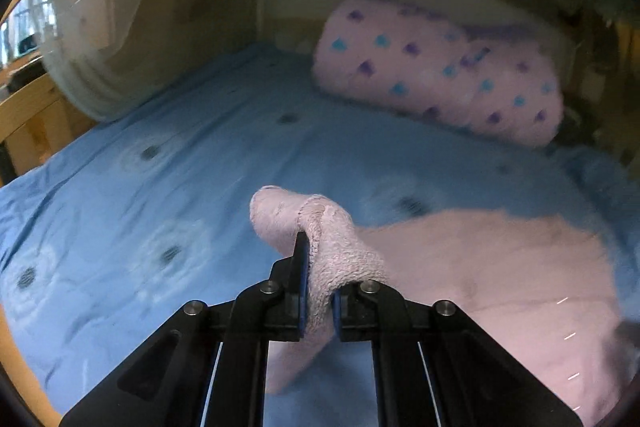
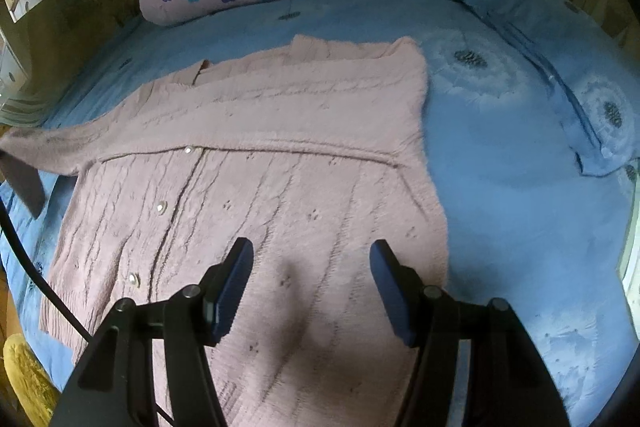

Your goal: Fold small clothes

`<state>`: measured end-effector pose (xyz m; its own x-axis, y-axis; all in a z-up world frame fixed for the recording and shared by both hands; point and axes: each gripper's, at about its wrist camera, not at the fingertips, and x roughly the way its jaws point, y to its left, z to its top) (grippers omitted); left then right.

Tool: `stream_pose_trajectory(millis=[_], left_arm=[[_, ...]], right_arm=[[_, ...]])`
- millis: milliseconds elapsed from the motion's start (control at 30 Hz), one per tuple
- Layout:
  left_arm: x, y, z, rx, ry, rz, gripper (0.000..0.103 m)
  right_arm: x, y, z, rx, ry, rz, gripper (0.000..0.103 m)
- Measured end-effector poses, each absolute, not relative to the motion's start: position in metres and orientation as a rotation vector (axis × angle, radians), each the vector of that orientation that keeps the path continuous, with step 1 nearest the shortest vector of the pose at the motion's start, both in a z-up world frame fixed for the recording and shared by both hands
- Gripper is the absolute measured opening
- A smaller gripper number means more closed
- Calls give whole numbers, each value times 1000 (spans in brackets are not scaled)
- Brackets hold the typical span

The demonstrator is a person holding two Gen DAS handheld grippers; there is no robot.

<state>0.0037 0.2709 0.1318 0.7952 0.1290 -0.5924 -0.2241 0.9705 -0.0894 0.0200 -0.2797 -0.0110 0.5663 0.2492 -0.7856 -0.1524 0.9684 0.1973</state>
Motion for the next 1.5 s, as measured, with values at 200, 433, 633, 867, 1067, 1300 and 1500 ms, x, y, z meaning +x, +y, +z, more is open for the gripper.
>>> stream_pose_trajectory(millis=[200,433,633,867,1067,1300,1500], left_arm=[[29,187,162,-89,584,71,3],[61,93,155,-75,638,-48,3],[81,21,121,-45,727,-122,3],[98,-25,62,-57,870,-166,3],[98,-54,34,16,958,-170,9],[76,-69,25,77,1023,-181,29],[50,-56,26,-46,1105,-261,35]], right_arm=[[25,-298,-2,143,906,223,64],[31,-311,-11,179,912,210,64],[33,-323,-19,229,948,199,64],[35,-323,-20,241,959,195,64],[34,-322,-16,251,943,220,64],[35,-325,-16,272,947,209,64],[33,-316,-15,199,929,206,64]])
